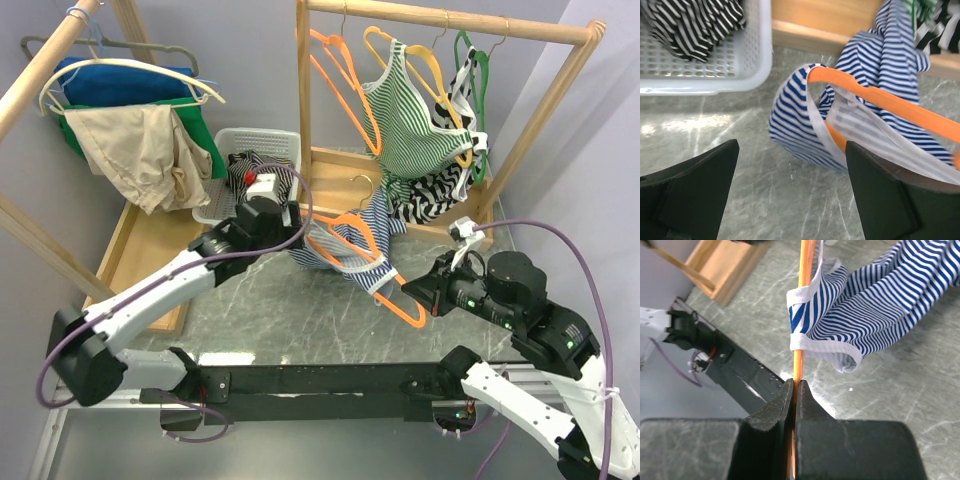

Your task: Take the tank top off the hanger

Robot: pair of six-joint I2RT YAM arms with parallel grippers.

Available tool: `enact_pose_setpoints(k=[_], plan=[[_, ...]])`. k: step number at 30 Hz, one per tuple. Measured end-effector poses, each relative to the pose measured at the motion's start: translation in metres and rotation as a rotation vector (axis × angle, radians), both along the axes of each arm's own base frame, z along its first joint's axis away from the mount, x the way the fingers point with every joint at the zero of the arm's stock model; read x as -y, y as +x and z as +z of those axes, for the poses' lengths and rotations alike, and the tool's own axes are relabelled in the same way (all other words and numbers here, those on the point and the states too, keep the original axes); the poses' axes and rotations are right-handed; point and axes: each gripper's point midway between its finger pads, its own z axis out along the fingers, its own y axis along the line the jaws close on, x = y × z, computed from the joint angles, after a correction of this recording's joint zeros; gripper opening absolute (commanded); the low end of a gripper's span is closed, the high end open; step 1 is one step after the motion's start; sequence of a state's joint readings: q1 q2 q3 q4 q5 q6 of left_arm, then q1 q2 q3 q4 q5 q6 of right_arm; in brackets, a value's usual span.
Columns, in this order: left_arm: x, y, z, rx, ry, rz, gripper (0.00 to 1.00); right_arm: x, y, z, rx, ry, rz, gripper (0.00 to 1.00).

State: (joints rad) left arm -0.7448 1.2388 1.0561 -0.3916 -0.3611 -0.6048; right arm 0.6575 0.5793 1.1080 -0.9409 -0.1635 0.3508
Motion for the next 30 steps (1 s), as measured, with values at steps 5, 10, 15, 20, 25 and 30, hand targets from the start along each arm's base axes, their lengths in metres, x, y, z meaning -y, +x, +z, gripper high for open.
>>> enact_pose_setpoints(k=[5, 10, 15, 20, 25, 30], plan=[[0.017, 0.008, -0.024, -0.042, 0.018, -0.040, 0.62, -0.002, -0.008, 0.012, 0.019, 0.033, 0.034, 0.00], [0.020, 0.012, -0.021, -0.026, 0.003, -0.040, 0.30, -0.002, -0.013, 0.015, 0.019, 0.042, 0.050, 0.00], [0.022, 0.015, -0.017, -0.009, -0.003, -0.039, 0.02, -0.002, -0.017, 0.016, 0.019, 0.049, 0.062, 0.00], [0.017, 0.020, -0.013, 0.000, 0.001, -0.017, 0.01, 0.000, -0.018, 0.017, 0.024, 0.051, 0.061, 0.00], [-0.004, 0.035, -0.009, 0.000, 0.000, 0.045, 0.01, 0.002, -0.021, 0.015, 0.022, 0.045, 0.063, 0.00], [-0.029, 0.051, -0.008, -0.017, -0.025, 0.093, 0.01, 0.004, -0.027, 0.024, 0.039, 0.057, 0.079, 0.00]])
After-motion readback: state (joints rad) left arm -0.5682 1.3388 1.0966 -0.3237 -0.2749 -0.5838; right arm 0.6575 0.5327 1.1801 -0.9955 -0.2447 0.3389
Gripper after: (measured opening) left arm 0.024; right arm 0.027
